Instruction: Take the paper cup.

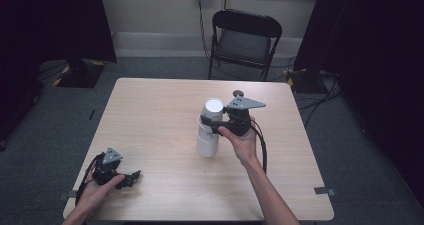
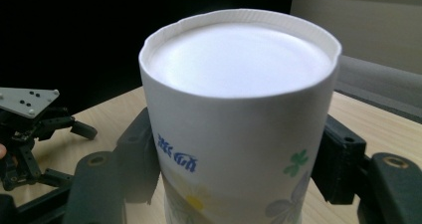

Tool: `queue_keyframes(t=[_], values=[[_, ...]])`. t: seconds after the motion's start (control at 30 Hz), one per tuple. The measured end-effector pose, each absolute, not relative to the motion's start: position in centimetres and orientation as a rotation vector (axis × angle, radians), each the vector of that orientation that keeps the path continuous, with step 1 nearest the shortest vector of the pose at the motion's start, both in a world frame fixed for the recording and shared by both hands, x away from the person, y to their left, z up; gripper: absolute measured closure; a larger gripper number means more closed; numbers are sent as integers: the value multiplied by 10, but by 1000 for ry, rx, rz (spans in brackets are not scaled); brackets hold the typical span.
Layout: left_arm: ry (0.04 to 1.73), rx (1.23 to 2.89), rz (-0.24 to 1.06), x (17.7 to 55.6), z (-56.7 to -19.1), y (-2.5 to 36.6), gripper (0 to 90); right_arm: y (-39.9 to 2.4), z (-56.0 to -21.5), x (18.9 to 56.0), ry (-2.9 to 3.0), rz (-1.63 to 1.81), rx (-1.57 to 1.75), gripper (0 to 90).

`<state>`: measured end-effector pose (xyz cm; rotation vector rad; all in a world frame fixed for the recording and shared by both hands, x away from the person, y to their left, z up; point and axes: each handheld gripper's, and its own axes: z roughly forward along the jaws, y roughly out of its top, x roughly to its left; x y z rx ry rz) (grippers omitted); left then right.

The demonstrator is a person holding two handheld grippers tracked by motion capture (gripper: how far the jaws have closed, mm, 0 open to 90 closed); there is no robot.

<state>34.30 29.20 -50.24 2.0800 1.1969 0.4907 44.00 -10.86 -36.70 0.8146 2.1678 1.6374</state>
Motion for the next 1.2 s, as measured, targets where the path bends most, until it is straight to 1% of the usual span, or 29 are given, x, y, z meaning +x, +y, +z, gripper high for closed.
queue_keyframes(t=[0.7,0.97,1.1,1.17,1.2], values=[[1199,2080,489,343,-502,292,0,-113,-341,437,2136,1699,810,344],[1208,2078,494,344,-502,290,4,-118,-334,431,2126,1712,808,349],[1195,2081,493,345,-500,290,71,-124,-329,426,2109,1731,808,353],[1197,2076,494,345,-500,289,80,-127,-328,423,2107,1730,802,353],[1197,2072,500,346,-499,289,109,-130,-326,418,2095,1739,799,354]])
